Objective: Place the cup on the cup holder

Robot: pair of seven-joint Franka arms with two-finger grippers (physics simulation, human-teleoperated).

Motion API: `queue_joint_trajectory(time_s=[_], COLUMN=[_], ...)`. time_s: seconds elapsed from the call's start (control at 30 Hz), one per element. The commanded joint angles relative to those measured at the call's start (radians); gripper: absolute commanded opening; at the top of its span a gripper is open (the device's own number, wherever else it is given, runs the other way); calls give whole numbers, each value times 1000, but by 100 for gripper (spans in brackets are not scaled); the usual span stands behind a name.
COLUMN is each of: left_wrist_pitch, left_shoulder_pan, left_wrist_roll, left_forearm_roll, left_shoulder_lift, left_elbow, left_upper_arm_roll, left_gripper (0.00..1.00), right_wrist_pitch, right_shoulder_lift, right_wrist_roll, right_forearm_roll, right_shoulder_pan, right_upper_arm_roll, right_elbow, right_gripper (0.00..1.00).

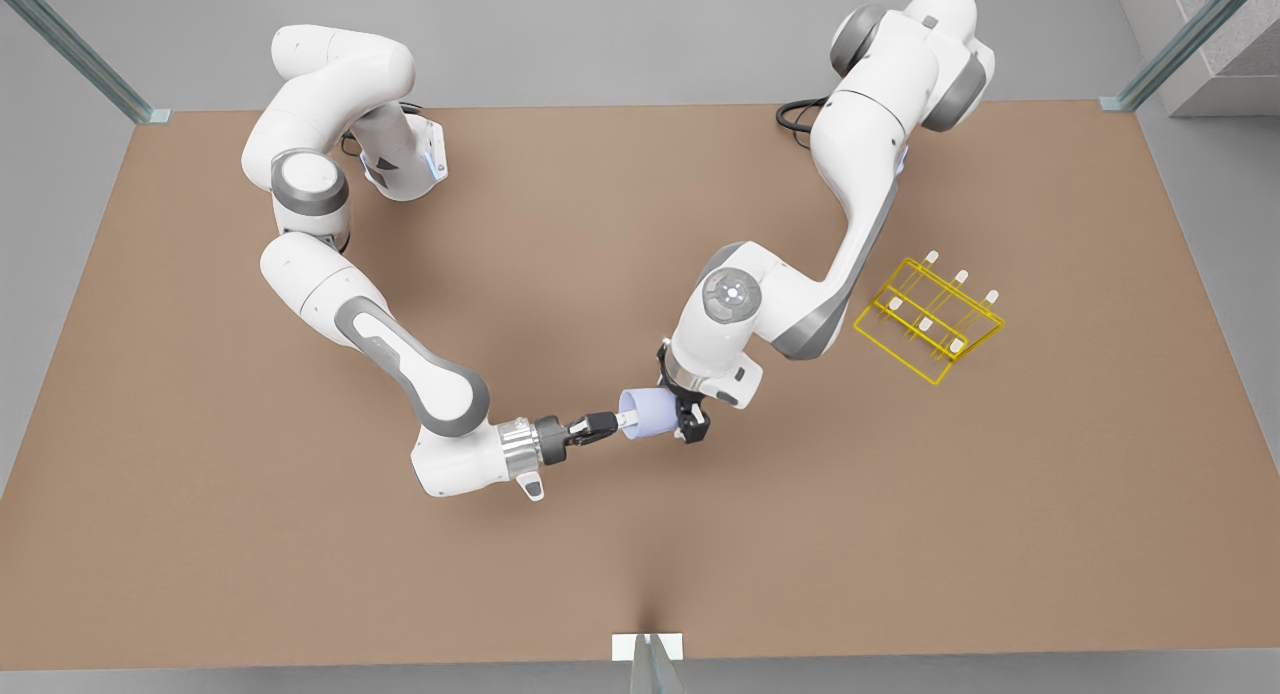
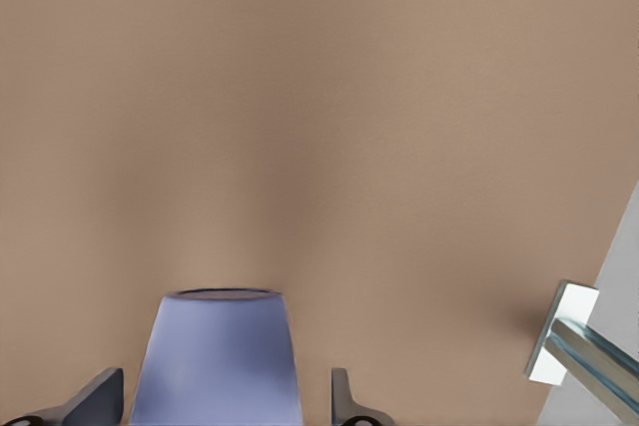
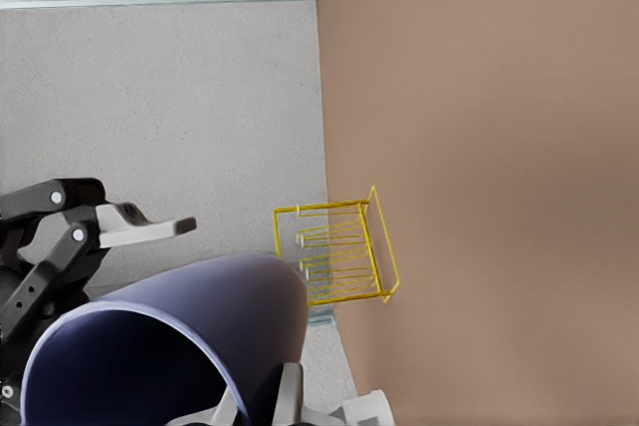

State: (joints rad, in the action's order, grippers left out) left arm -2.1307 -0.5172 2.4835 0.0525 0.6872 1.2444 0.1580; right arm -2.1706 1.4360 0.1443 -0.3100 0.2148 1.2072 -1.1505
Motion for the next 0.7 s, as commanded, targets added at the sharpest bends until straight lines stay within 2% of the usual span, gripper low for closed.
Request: queue_joint_trajectory(time_s=[0.0, 0.2, 0.27, 0.37, 0.67], left_wrist_pitch=[0, -8, -9, -8, -9], left_shoulder_pan=[0, 0, 0, 0, 0], left_wrist_roll=[0, -2, -14, -15, -15], left_forearm_roll=[1, 0, 1, 0, 1], left_shoulder_lift=[-2, 12, 12, 18, 20], left_elbow=[0, 0, 0, 0, 0], left_upper_arm_roll=[0, 0, 0, 0, 0], left_gripper=[100, 100, 88, 83, 81], right_wrist_pitch=[0, 0, 0, 0, 0], right_shoulder_lift=[0, 1, 1, 1, 1], right_wrist_roll=[0, 1, 1, 1, 9], right_forearm_roll=[0, 0, 0, 0, 0], right_shoulder_pan=[0, 0, 0, 0, -2], right_upper_arm_roll=[0, 0, 0, 0, 2], right_elbow=[0, 0, 0, 0, 0], right_gripper=[29, 29, 29, 29, 29])
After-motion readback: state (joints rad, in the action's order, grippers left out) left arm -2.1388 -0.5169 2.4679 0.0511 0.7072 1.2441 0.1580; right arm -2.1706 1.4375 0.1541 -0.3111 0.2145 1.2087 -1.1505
